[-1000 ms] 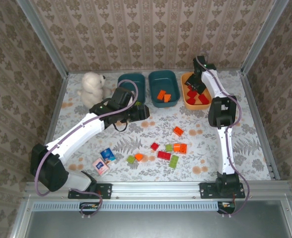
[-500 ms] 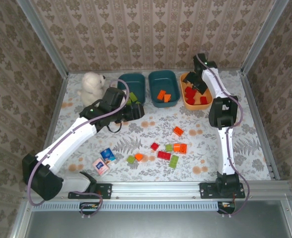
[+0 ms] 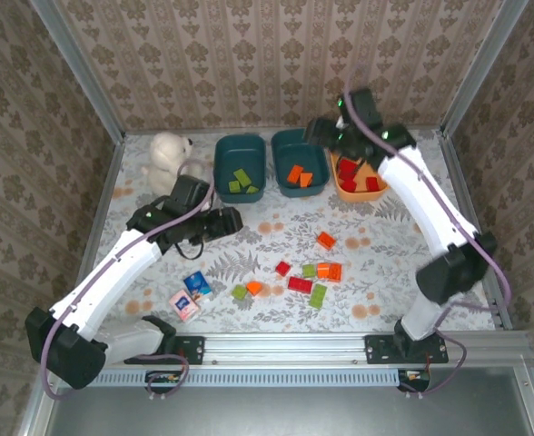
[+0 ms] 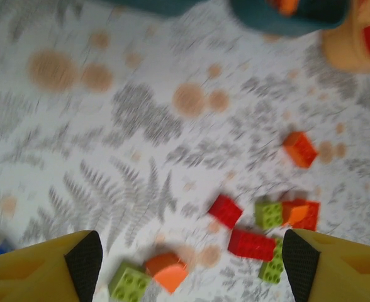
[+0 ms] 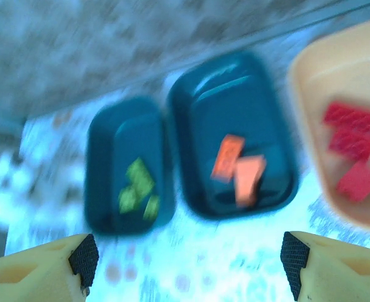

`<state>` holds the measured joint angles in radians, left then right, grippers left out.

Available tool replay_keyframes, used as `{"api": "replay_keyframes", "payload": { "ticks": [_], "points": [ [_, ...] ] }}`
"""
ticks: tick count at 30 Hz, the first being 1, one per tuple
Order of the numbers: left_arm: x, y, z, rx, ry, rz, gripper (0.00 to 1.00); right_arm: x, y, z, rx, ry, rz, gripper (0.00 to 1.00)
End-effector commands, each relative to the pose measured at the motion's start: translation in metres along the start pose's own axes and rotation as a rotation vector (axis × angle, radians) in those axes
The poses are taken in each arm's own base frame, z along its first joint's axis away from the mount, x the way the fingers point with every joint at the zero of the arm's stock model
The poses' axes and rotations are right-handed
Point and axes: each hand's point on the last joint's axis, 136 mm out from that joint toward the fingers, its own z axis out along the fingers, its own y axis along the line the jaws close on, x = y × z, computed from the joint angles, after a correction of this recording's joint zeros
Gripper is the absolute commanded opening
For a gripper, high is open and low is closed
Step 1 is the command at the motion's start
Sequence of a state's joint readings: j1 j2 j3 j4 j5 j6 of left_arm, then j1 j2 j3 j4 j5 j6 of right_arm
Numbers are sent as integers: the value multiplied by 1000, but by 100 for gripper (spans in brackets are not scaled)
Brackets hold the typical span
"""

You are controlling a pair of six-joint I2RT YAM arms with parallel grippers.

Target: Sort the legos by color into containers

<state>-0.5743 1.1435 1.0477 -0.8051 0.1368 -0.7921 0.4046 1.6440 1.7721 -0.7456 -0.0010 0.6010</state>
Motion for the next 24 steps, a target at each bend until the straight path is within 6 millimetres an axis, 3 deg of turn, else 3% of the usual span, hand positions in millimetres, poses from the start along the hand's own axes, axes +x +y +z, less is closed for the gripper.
{"api": "replay_keyframes", "payload": {
  "ticks": [1, 4, 7, 11, 15, 18, 21, 24],
  "points": [
    [53, 45, 11, -148, 162, -261, 75, 79, 38, -6, -222, 112, -197, 79],
    [77, 58, 26, -187, 196, -454, 71, 157, 66, -40, -410, 176, -377, 81],
    [91, 60, 38, -230, 194, -553, 69, 217, 68, -64, -511, 215, -489, 81],
    [112, 61, 56, -313, 242, -621, 68, 250, 53, -82, -538, 240, -504, 82],
    [116, 50, 68, -308, 226, -648, 66, 252, 42, -91, -525, 227, -529, 82],
    [87, 9, 69, -192, 173, -474, 66, 244, 33, -95, -484, 192, -534, 84],
    [83, -34, 74, -181, 267, -195, 67, 212, 15, -105, -357, 78, -486, 84],
    [103, -77, 86, -172, 405, 133, 66, 165, -1, -136, -269, -100, -402, 88]
  ]
}}
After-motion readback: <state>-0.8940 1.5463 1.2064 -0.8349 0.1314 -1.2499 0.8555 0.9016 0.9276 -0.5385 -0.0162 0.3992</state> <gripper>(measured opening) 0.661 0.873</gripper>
